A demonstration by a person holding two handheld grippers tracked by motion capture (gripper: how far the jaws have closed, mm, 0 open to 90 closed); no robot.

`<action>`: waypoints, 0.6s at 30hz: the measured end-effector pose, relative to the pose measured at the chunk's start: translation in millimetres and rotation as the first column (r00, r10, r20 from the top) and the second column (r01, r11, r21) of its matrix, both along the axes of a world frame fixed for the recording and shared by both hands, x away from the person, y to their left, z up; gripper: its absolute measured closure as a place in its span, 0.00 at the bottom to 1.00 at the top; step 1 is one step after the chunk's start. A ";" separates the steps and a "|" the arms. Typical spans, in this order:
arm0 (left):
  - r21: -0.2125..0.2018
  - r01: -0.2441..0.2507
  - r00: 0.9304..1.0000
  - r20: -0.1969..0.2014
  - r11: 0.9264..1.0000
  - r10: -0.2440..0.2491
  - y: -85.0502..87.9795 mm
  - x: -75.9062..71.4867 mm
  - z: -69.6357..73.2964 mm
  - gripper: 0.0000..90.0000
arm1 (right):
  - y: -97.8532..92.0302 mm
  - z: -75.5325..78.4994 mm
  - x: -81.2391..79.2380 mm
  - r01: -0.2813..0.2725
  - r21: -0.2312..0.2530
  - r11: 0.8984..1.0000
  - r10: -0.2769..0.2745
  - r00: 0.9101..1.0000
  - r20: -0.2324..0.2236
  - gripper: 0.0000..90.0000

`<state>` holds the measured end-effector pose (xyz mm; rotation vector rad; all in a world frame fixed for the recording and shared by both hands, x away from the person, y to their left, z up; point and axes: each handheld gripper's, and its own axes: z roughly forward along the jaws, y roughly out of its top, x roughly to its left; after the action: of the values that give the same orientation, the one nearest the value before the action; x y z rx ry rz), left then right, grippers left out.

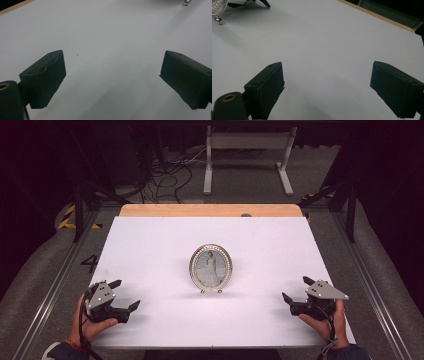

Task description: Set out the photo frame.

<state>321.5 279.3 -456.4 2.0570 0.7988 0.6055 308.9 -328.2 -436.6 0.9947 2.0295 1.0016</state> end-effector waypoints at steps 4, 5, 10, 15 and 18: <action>-0.020 -0.008 1.000 -0.001 1.000 0.008 6.6 -2.0 -0.6 0.07 | -5.8 -2.5 -2.5 0.015 0.009 1.000 -0.015 1.000 0.005 0.13; -0.020 -0.010 1.000 -0.001 1.000 0.010 8.2 -2.3 -0.7 0.07 | -7.0 -3.3 -3.4 0.020 0.007 1.000 -0.020 1.000 0.002 0.13; -0.029 -0.011 1.000 -0.009 1.000 0.011 14.8 -3.9 -3.2 0.07 | -14.5 -7.2 -8.8 0.041 0.028 0.999 -0.041 0.999 0.000 0.13; -0.047 -0.015 1.000 -0.012 0.999 0.015 19.7 -5.8 -4.4 0.07 | -21.0 -9.8 -12.0 0.062 0.052 0.997 -0.061 0.998 -0.009 0.13; -0.058 -0.020 1.000 -0.011 0.998 0.019 22.8 -7.7 -4.2 0.07 | -21.1 -10.2 -12.4 0.059 0.054 0.997 -0.058 0.998 -0.008 0.13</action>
<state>313.7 302.1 -460.6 2.0029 0.8339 0.5765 296.5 -349.3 -446.8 1.0812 1.9763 1.0281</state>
